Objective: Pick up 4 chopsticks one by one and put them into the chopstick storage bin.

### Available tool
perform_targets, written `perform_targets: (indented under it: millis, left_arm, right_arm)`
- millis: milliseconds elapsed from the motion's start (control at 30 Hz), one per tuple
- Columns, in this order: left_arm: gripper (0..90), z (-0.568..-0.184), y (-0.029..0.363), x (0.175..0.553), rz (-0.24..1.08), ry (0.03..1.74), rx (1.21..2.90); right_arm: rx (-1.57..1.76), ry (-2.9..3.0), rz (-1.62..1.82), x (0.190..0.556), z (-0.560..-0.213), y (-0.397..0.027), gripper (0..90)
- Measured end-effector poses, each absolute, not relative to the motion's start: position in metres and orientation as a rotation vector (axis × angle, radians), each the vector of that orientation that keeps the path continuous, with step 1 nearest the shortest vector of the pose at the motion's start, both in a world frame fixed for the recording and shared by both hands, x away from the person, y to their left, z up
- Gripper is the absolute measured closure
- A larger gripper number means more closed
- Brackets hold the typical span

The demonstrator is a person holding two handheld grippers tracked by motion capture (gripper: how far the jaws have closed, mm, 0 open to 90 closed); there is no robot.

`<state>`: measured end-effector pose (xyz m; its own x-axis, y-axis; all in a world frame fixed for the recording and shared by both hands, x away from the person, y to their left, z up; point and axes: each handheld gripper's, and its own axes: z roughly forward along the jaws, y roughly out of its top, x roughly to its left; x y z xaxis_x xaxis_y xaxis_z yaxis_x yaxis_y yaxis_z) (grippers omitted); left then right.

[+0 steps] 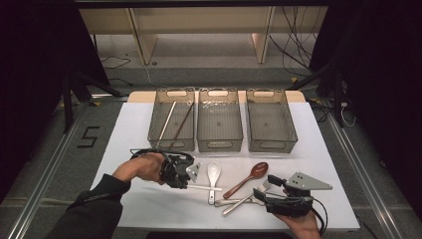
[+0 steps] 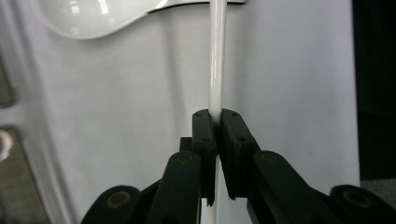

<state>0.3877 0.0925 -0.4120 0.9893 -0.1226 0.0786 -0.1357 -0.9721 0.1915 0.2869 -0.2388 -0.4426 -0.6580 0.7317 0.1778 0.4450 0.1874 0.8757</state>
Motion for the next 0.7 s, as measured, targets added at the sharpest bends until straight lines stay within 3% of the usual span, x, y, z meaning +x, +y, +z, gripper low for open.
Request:
perform_targets:
  millis: [700]
  left_arm:
    - [84.6, -0.375, 0.089, 0.425, 0.285, 0.380, 2.718]
  right_arm:
    - [1.119, 2.182, 1.460, 0.287, -0.442, -0.240, 28.2]
